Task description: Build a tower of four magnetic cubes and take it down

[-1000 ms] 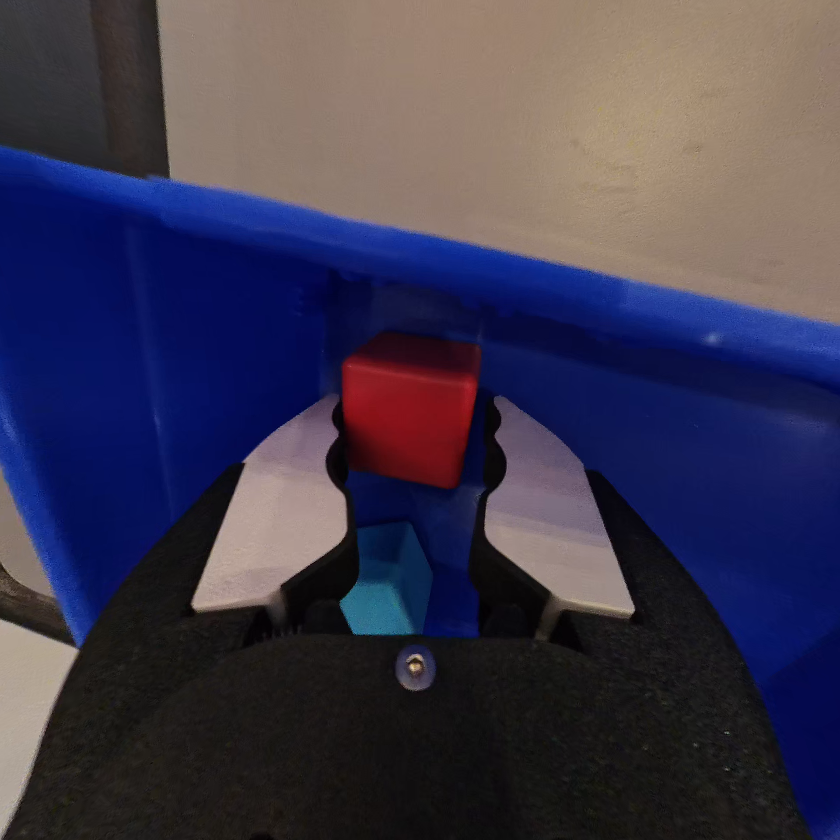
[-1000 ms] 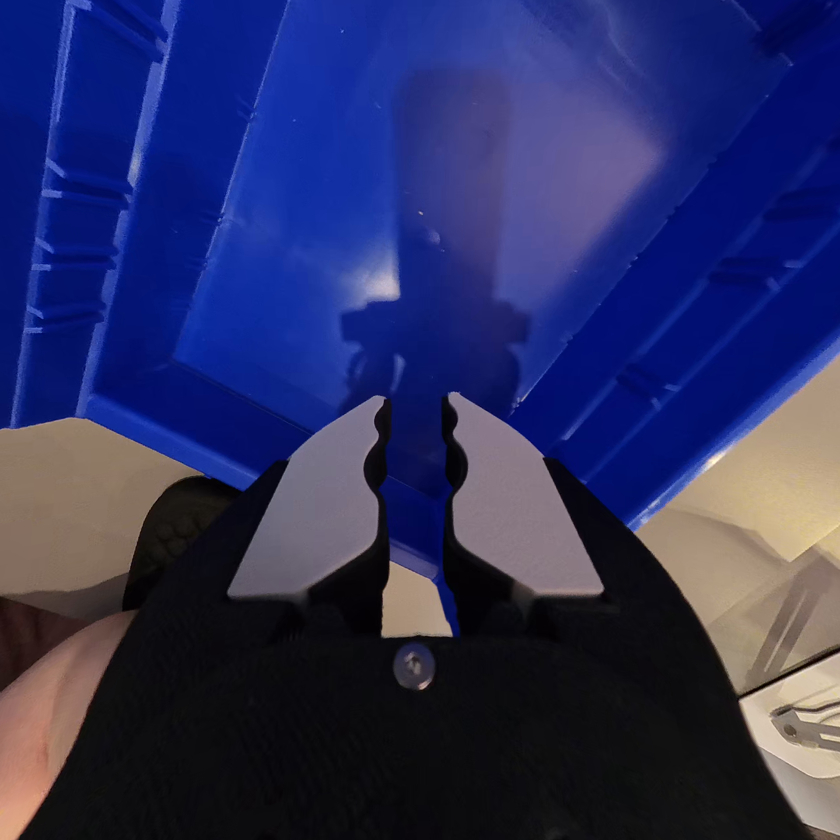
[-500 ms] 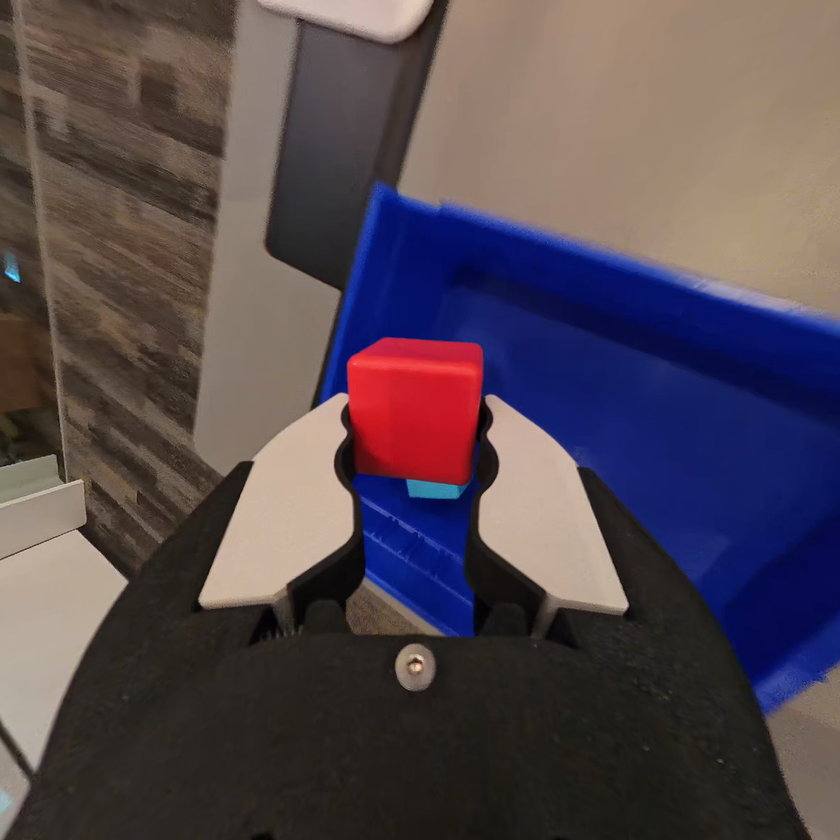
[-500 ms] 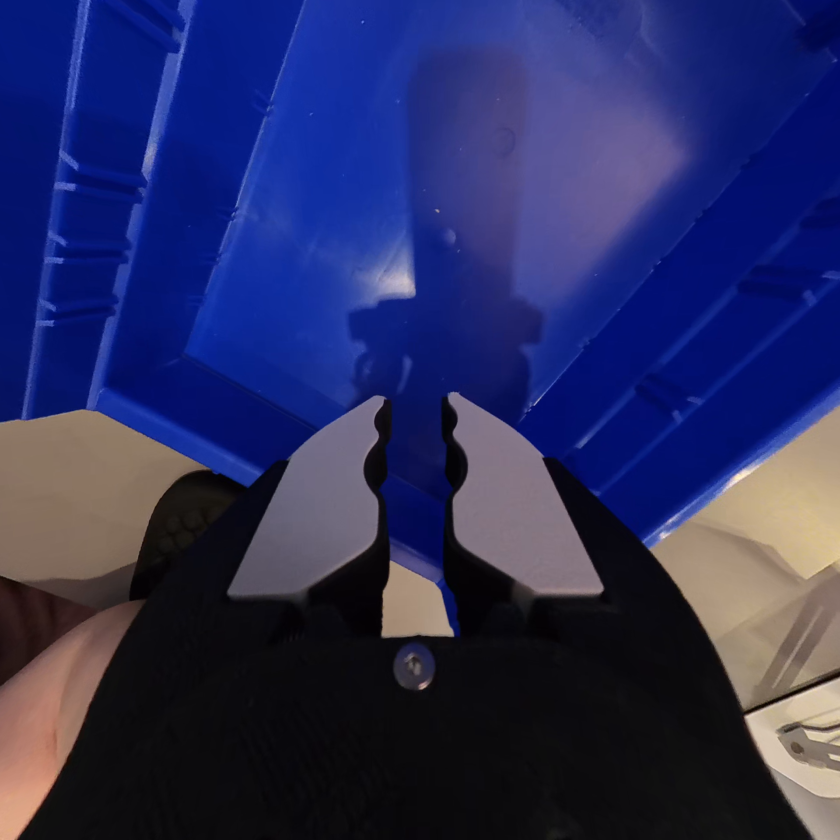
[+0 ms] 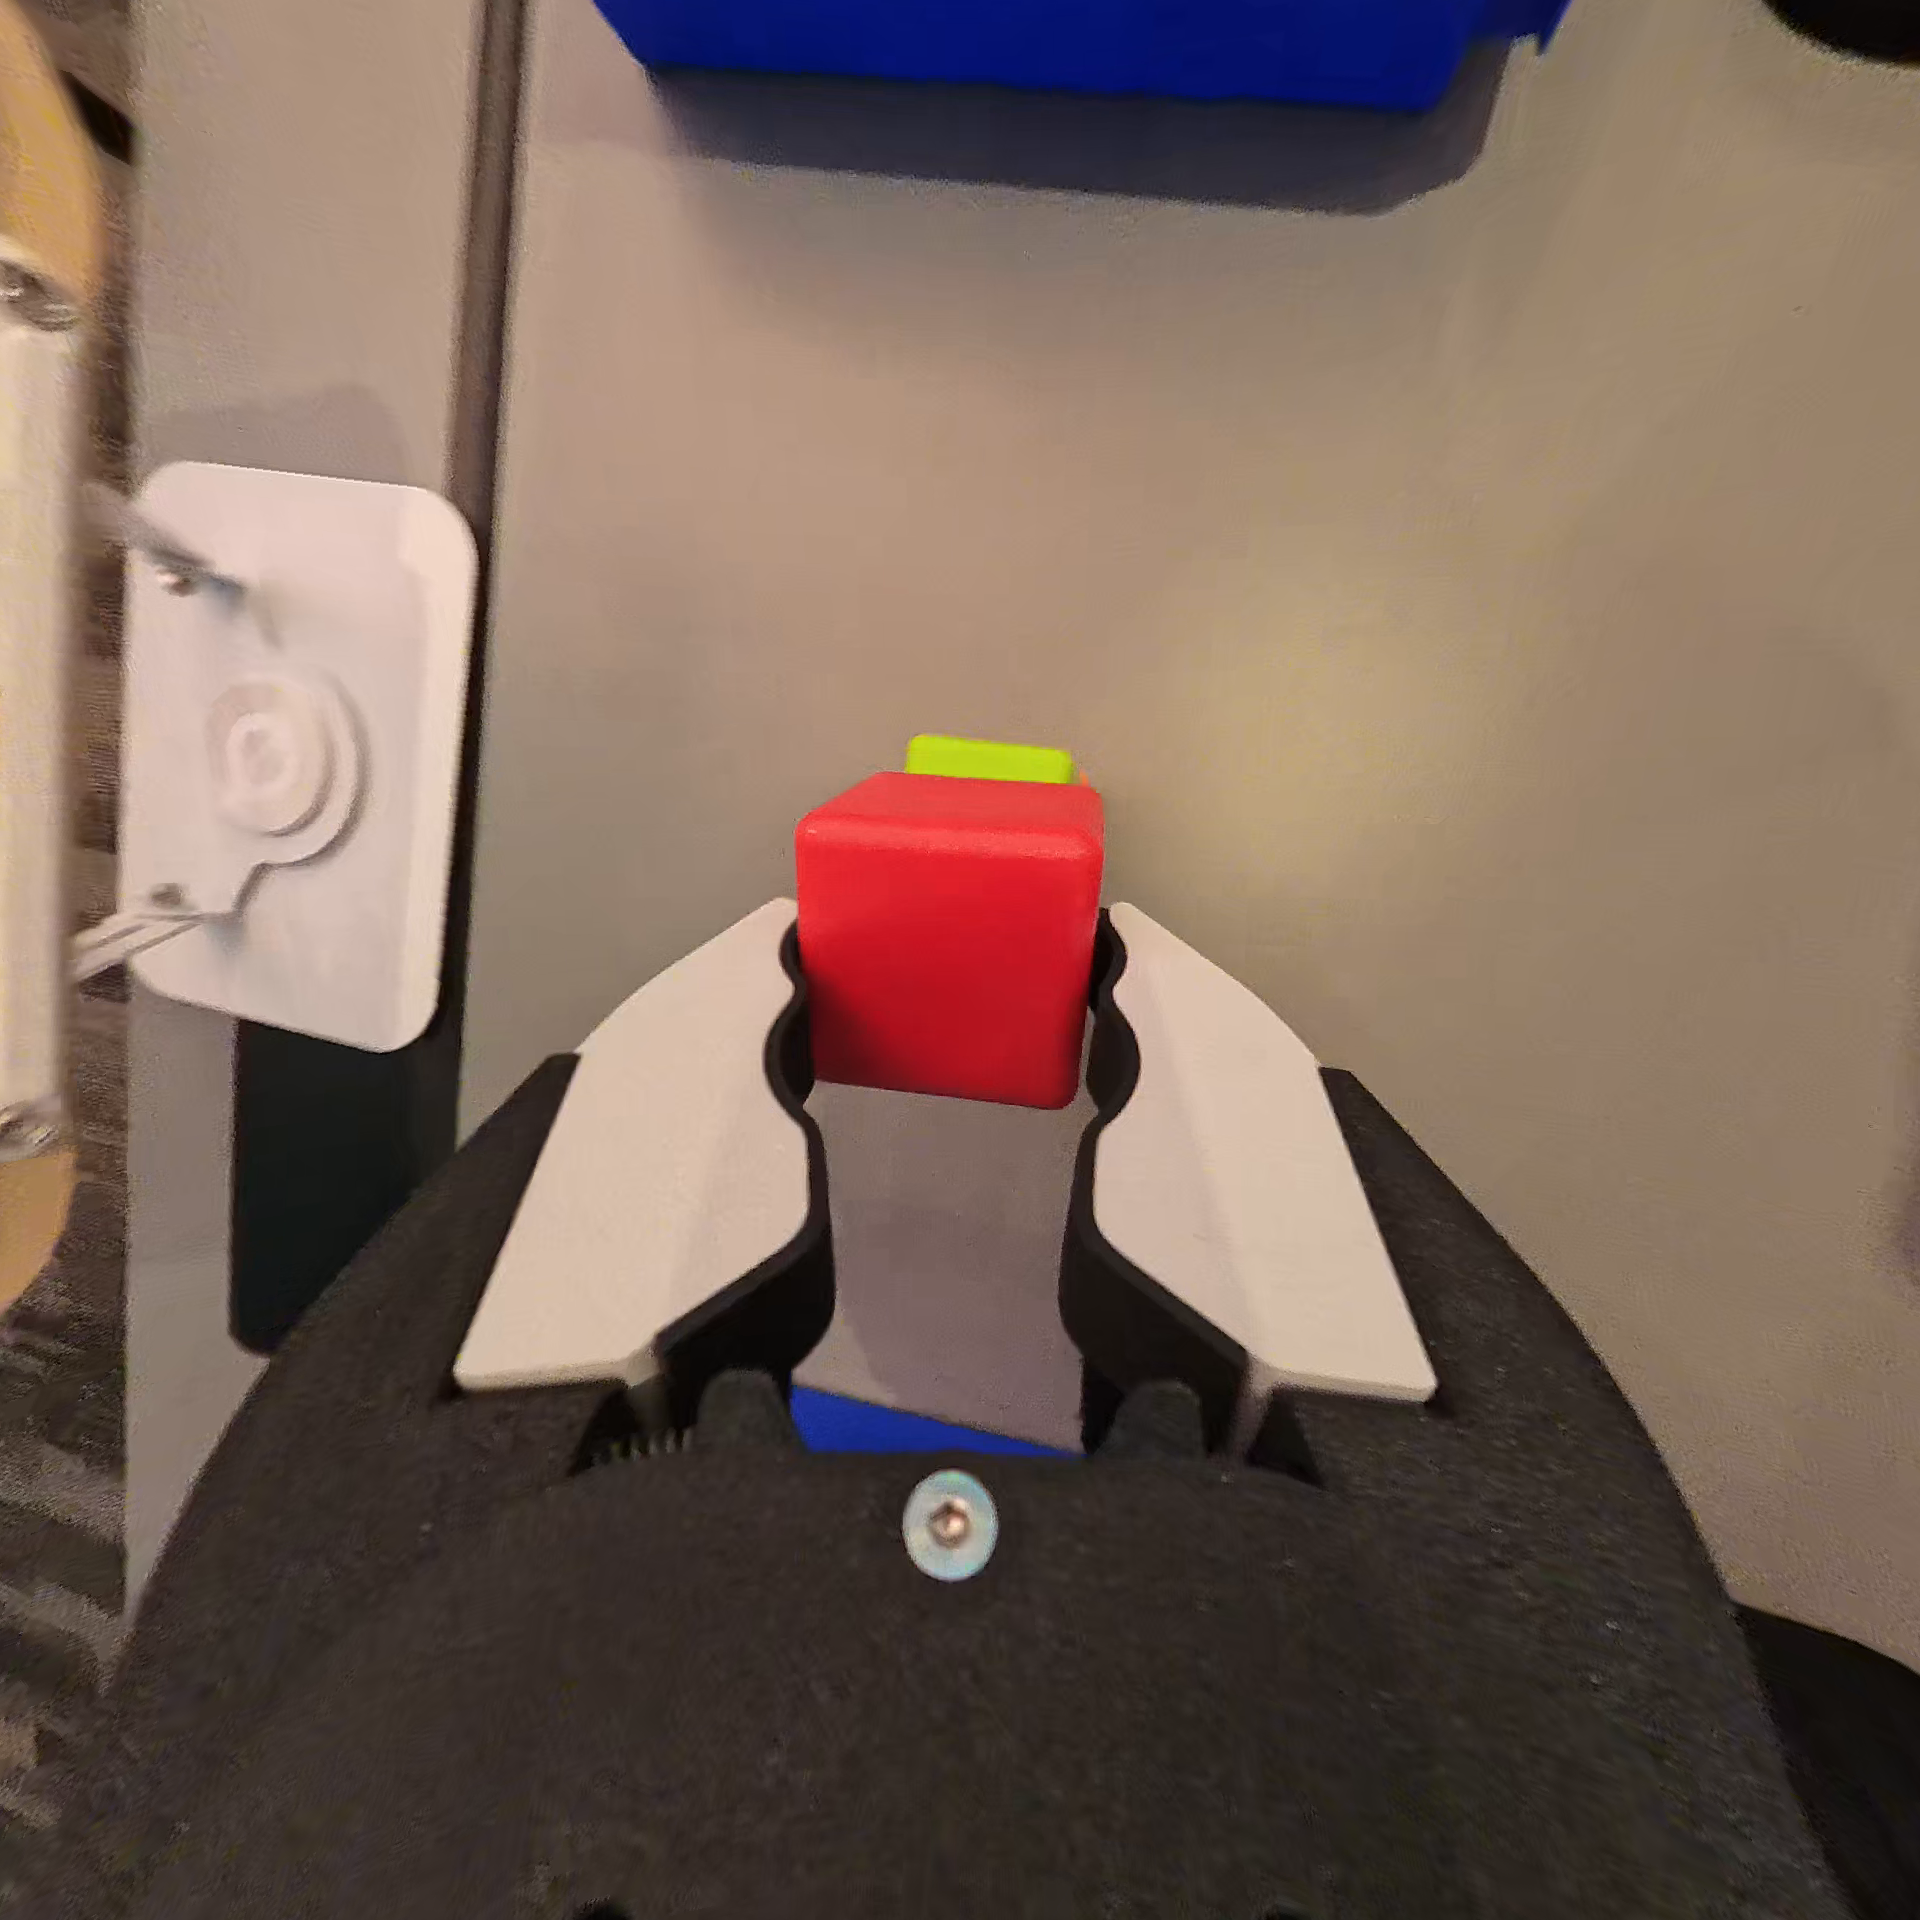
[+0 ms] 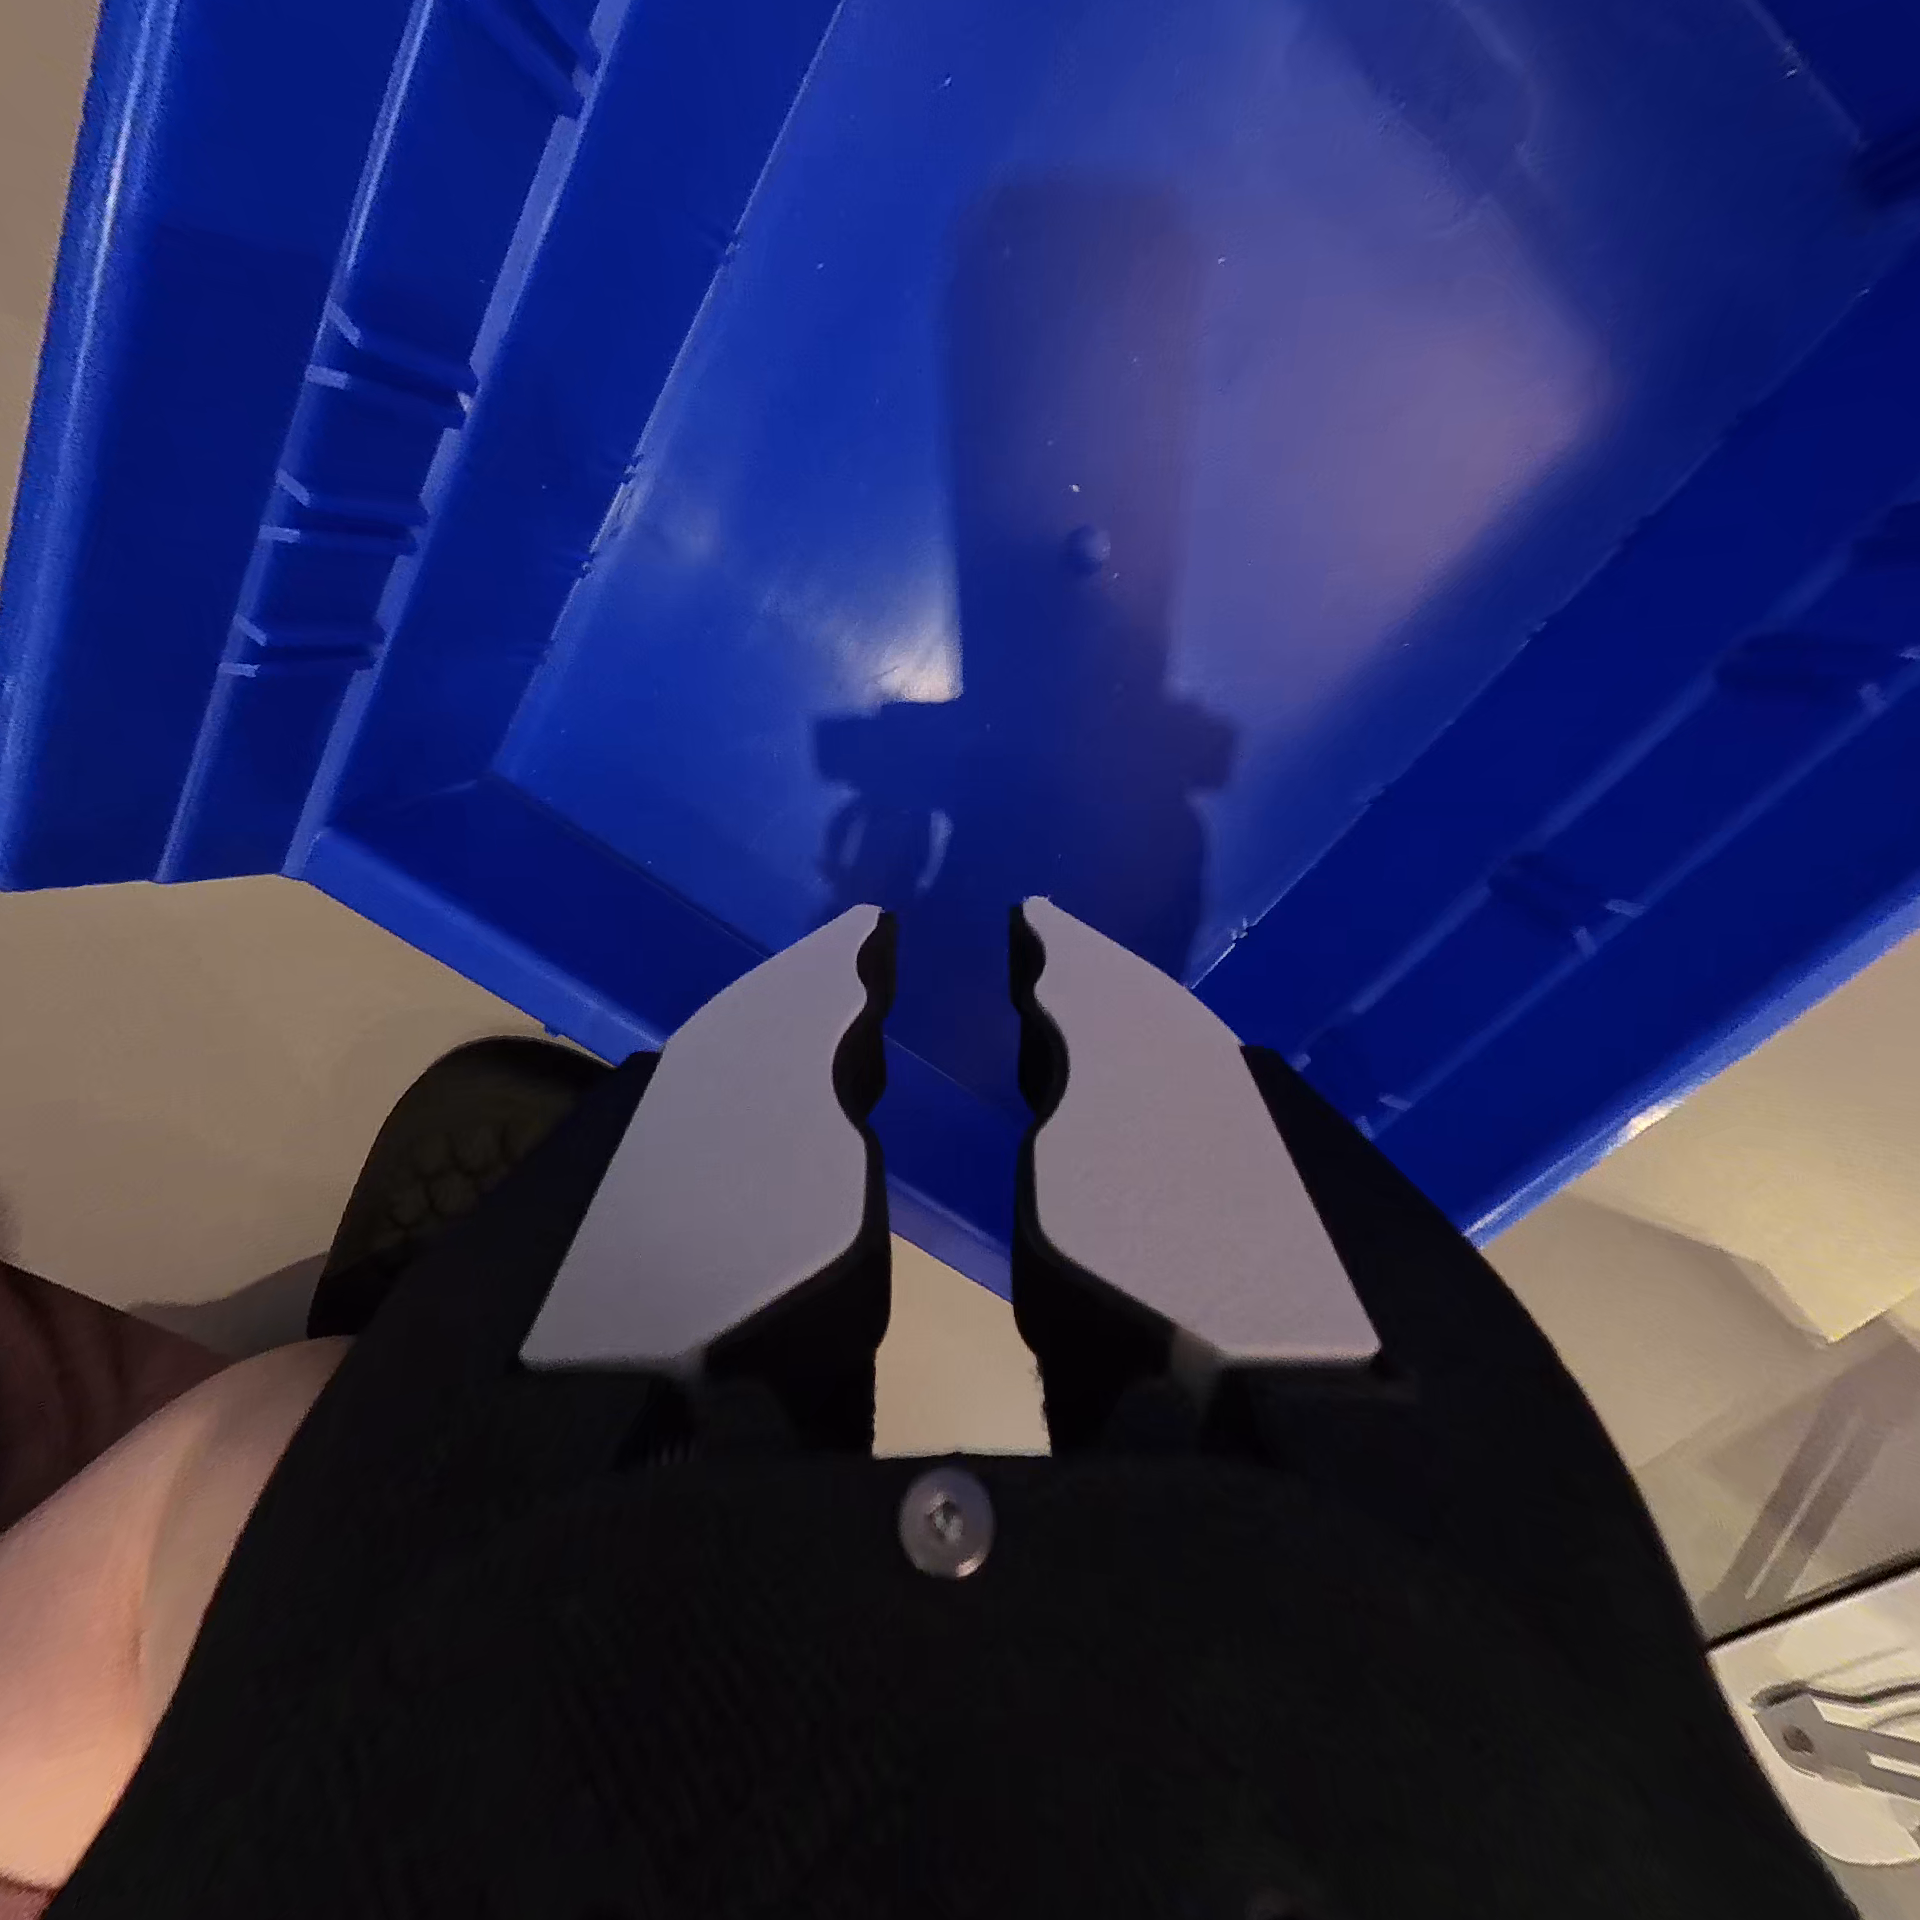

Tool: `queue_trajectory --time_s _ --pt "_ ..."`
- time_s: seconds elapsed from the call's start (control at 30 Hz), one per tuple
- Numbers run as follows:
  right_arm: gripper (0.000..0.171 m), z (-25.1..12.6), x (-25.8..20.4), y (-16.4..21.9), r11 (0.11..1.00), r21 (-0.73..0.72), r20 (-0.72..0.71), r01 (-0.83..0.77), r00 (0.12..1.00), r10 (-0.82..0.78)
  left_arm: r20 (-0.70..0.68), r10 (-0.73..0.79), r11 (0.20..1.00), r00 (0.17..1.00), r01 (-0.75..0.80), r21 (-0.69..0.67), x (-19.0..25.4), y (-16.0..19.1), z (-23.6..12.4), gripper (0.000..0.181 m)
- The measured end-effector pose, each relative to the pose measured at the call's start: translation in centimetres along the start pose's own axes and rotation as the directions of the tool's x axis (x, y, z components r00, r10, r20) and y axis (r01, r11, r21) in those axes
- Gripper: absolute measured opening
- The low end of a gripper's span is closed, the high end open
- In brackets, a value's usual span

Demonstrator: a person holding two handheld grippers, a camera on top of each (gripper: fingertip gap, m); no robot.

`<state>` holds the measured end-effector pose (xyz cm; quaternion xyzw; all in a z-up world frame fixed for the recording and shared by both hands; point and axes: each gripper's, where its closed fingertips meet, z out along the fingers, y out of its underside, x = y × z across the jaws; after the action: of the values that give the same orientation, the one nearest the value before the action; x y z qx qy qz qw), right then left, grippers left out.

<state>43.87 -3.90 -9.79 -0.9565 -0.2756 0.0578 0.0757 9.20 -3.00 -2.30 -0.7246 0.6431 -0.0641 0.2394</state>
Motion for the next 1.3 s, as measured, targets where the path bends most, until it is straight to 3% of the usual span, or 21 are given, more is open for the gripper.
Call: queue_trajectory --time_s 0.2,0.8,0.87,1.03,1.1,1.17,1.3 --pt "0.023 -0.1 -0.2 0.2 1.000 0.014 0.025 -0.001 1.000 0.000 -0.038 0.048 0.994 0.998 -0.052 -0.095 0.6 -0.8 3.5 0.050" --pt "0.023 0.7 -0.2 0.7 0.999 -0.031 0.068 -0.007 0.998 0.009 -0.054 0.090 0.976 0.994 -0.099 -0.195 0.1 0.9 5.4 0.055" --pt "0.023 0.8 -0.2 0.8 0.999 -0.033 0.072 -0.008 0.997 0.011 -0.069 0.059 0.982 0.996 -0.071 -0.173 0.3 0.8 5.0 0.071" --pt "0.023 0.8 -0.1 1.0 0.999 -0.027 0.080 -0.020 0.997 0.022 0.053 -0.068 0.997 0.996 0.066 0.035 -2.9 0.6 -1.0 0.078" --pt "0.023 0.8 -0.1 1.2 0.999 -0.027 0.085 -0.025 0.996 0.027 0.157 -0.169 0.980 0.973 0.149 0.132 -5.9 2.5 -5.0 0.072" --pt "0.023 0.8 -0.1 1.3 0.999 -0.034 0.089 -0.029 0.996 0.032 0.228 -0.292 0.952 0.929 0.260 0.160 -8.9 6.5 -8.1 0.067" --pt "0.023 1.1 -0.1 1.4 0.998 -0.053 0.090 -0.038 0.995 0.043 0.375 -0.334 0.915 0.865 0.393 -0.089 -12.6 19.3 -9.7 0.066"
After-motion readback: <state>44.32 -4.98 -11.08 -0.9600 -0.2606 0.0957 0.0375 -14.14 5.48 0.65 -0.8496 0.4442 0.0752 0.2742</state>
